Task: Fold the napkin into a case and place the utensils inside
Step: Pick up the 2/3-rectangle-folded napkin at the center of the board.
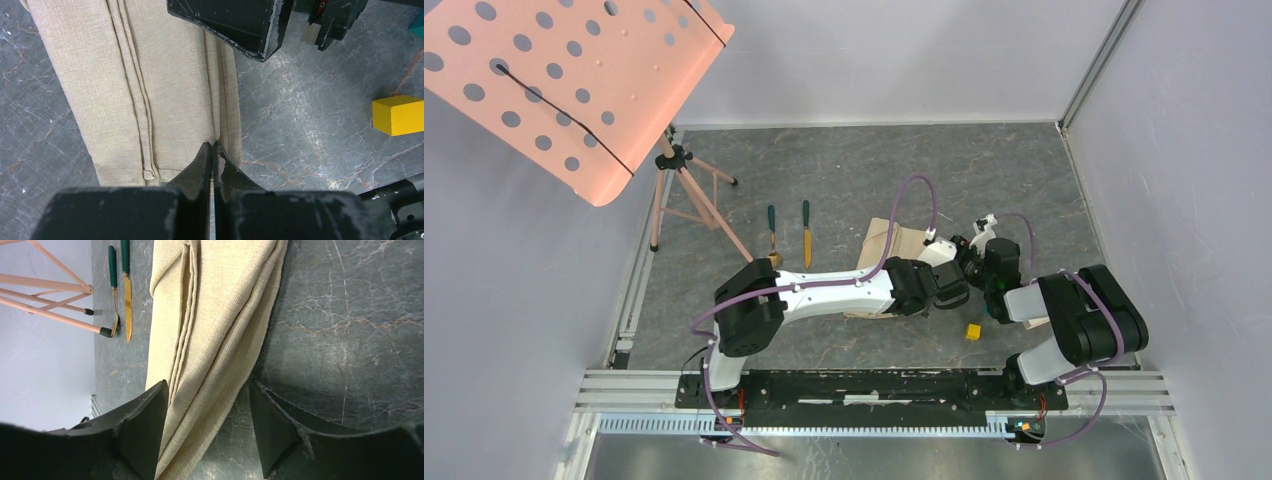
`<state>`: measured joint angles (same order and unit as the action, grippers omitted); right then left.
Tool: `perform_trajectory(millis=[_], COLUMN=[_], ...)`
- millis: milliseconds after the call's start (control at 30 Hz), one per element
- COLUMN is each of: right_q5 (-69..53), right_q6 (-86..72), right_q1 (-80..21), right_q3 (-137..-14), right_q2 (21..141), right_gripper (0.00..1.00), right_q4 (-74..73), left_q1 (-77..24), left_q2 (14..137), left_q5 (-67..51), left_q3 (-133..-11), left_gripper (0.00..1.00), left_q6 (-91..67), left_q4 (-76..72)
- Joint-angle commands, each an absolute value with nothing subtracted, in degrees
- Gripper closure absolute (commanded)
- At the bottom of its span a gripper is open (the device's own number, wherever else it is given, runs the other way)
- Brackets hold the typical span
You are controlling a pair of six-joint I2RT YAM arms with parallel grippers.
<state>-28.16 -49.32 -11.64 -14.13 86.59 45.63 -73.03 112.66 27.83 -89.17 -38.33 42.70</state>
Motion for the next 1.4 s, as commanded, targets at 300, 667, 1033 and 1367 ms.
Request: perform_trajectory(millis=[300,667,1033,1367], right_q5=[-27.16,-28.45,-31.55,-29.02], right_q6=[-52.08,-48.13,-35.39,-26.75], right_q1=[-11.85,-11.74,-10.09,-10.1], right_q3=[-14.11,-14.83,-19.58,-25.37], right_q2=[90.03,89.16,89.24,87.48], right_gripper=[0.42,0.93,0.99,1.0], right_q4=[51.47,51.54,43.18,31.97], left_q1=[-72.86,-72.55,-64.11,-45.37], left_q2=[110.4,111.47,100.16,100.58], left_q5=[26.72,22.41,8.47,-2.98], left_q3=[-91.79,-92.96,-79.78,-69.78], left_gripper=[0.98,0.91,0.38,0.6], left_q6=[-36.04,-36.3,-37.77,-40.8], left_q4=[40.54,38.83,24.11,4.09])
